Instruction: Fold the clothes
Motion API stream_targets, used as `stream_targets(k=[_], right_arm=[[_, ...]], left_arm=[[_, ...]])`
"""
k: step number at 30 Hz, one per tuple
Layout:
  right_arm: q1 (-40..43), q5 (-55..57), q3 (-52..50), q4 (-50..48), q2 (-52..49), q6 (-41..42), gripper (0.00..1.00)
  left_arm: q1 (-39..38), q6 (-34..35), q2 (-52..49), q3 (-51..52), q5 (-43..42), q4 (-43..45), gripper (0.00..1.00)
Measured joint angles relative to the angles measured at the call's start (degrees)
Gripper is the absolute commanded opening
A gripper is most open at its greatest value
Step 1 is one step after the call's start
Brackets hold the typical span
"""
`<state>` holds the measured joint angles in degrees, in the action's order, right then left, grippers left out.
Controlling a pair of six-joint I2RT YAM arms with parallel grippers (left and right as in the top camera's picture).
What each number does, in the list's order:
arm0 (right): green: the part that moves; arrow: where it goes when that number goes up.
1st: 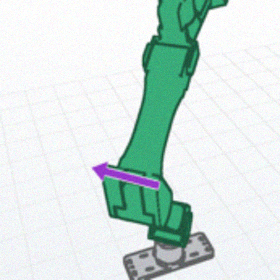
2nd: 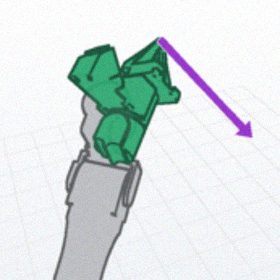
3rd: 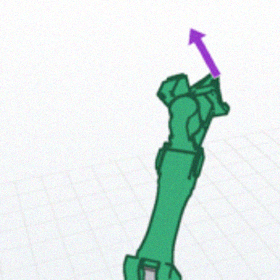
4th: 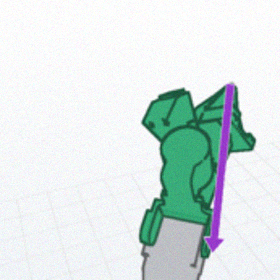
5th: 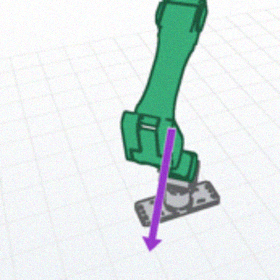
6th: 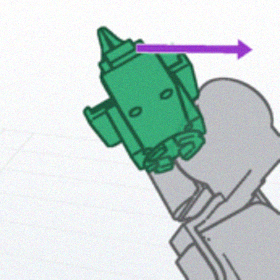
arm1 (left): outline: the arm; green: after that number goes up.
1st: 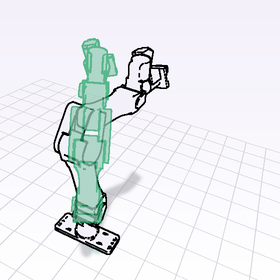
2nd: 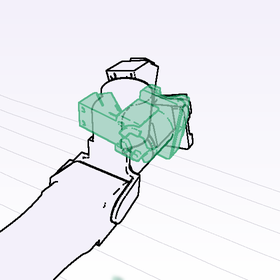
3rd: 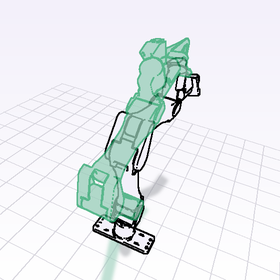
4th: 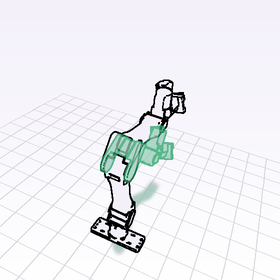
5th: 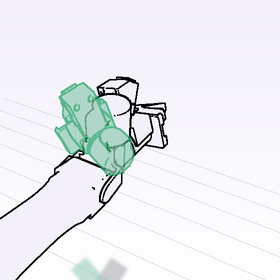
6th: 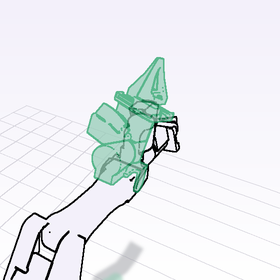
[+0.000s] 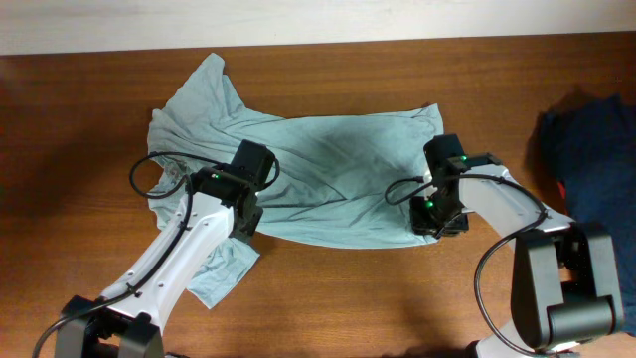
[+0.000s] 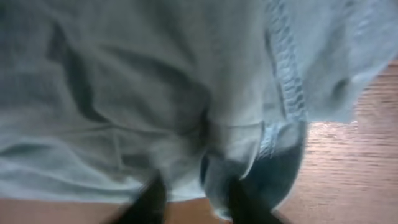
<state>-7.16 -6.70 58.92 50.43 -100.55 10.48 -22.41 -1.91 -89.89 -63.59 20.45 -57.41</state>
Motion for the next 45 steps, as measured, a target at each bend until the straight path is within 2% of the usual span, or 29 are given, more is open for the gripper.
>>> stream_targets(k=[5,6,8,10,18,23,29,33,37,41,45], right_arm=[[0.0,-0.98,0.24,0.5,0.0,-1.49,0.22],[0.0,-0.92,0.46,0.83,0.0,-1.73,0.27],[0.0,-0.5,0.81,0.96,0.26,-2.05,0.43],[0.02,0.96,1.01,0.94,0.66,-1.66,0.49],[2.99,2.97,1.29,-2.34,1.11,-0.07,0.49],[3.56,1.57,1.29,-4.59,0.48,0.04,0.43],[3.56,-1.9,1.29,-4.76,-1.97,0.07,0.42],[3.56,-2.73,1.29,-4.61,-1.97,0.04,0.24],[3.56,-4.7,1.29,-4.2,-1.97,-0.72,0.12],[3.56,-5.03,1.31,-2.14,-1.77,-1.29,0.04],[3.58,-2.8,3.69,4.26,1.95,-1.46,0.04]], left_arm=[[0.0,0.0,0.0,0.0,0.0,-0.02,0.0],[0.0,0.02,0.0,0.0,0.0,0.0,0.0],[0.0,0.02,0.0,0.0,0.0,-0.02,0.0],[0.0,0.0,0.0,0.0,0.0,-0.02,0.0],[0.0,0.0,0.0,0.0,0.0,0.33,0.0],[0.0,0.0,0.0,0.0,0.0,0.39,0.0],[0.0,0.0,0.0,0.0,0.0,0.37,0.0],[0.0,0.0,0.0,0.0,0.0,0.37,0.0],[0.0,0.0,0.0,0.0,0.0,0.37,0.0],[0.0,0.0,0.0,0.0,0.0,0.37,0.0],[0.0,0.02,0.0,0.0,0.0,0.37,0.0]])
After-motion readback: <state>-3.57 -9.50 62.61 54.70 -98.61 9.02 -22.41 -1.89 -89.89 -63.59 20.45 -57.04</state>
